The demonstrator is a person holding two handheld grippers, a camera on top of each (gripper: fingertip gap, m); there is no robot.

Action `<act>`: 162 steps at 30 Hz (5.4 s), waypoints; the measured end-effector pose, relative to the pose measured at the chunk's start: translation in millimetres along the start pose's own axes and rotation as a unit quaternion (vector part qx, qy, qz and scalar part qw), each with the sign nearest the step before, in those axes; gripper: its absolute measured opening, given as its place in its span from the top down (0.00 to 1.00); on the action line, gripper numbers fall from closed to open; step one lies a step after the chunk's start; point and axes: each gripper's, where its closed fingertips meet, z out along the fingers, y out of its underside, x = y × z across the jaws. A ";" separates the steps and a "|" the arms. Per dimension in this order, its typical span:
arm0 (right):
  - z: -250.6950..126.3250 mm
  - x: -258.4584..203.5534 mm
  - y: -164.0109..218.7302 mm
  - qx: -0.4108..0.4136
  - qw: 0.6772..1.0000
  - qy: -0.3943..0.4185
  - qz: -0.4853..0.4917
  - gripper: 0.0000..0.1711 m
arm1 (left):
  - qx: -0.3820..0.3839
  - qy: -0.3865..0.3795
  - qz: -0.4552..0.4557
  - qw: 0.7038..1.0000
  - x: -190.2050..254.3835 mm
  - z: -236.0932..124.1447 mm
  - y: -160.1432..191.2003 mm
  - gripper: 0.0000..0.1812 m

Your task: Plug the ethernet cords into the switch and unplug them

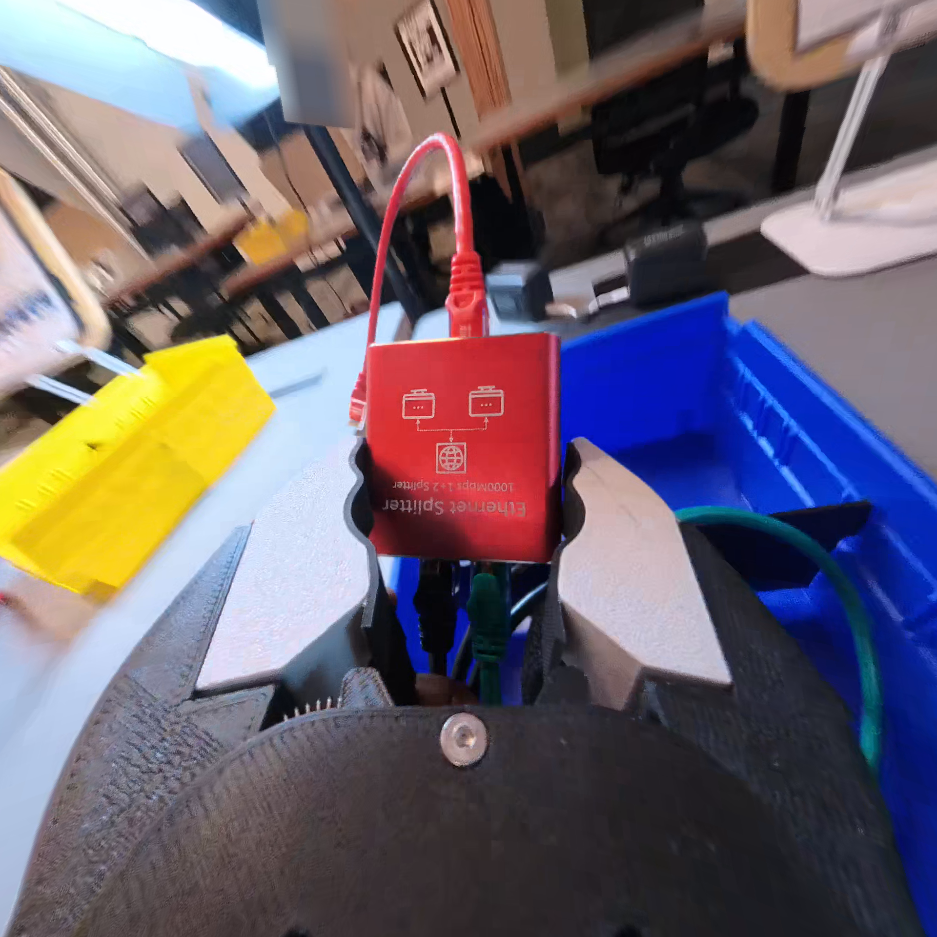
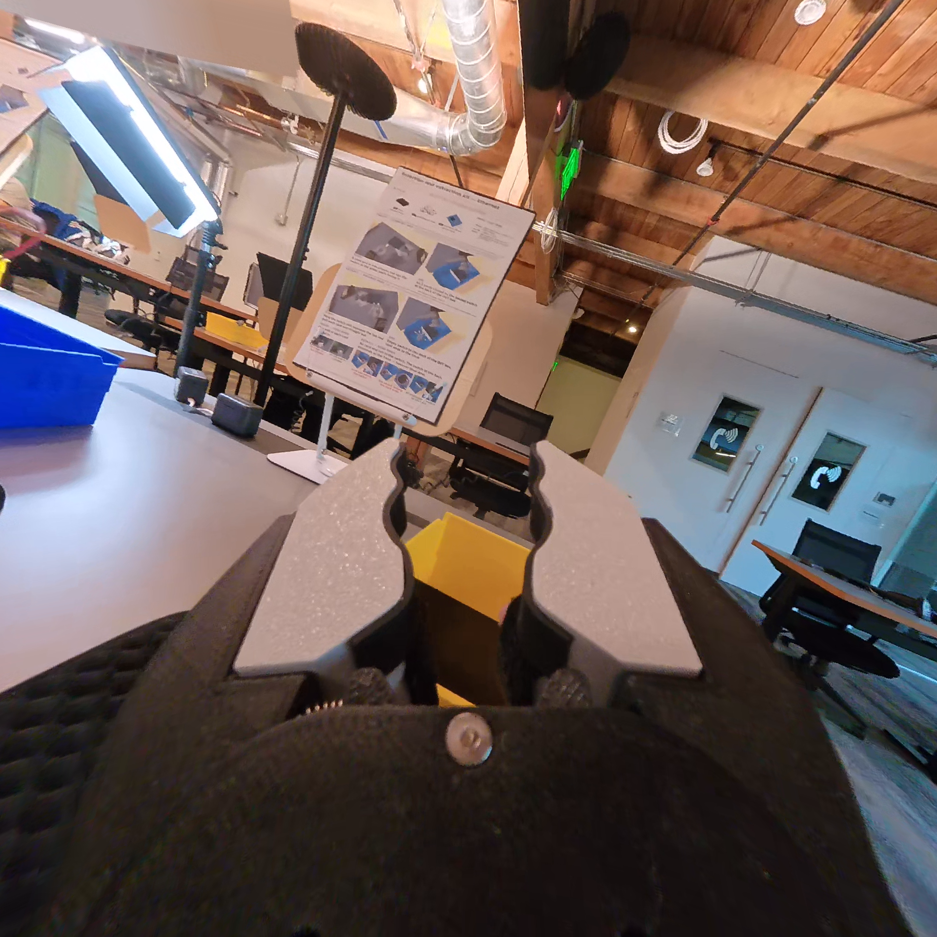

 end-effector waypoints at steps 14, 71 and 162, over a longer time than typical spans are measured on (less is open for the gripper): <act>27.1 -66.8 -19.8 -0.012 0.976 -0.161 0.145 0.78 | 0.361 0.039 0.106 0.926 89.9 -174.4 -180.2 0.60; 69.6 -249.3 -39.6 0.047 0.850 -0.466 0.242 0.91 | 0.175 0.709 -0.010 0.683 336.3 -228.4 -73.3 0.84; 10.7 -37.9 4.3 -0.040 0.974 -0.122 0.187 0.93 | 0.194 0.698 0.007 0.689 331.9 -228.4 -70.2 0.84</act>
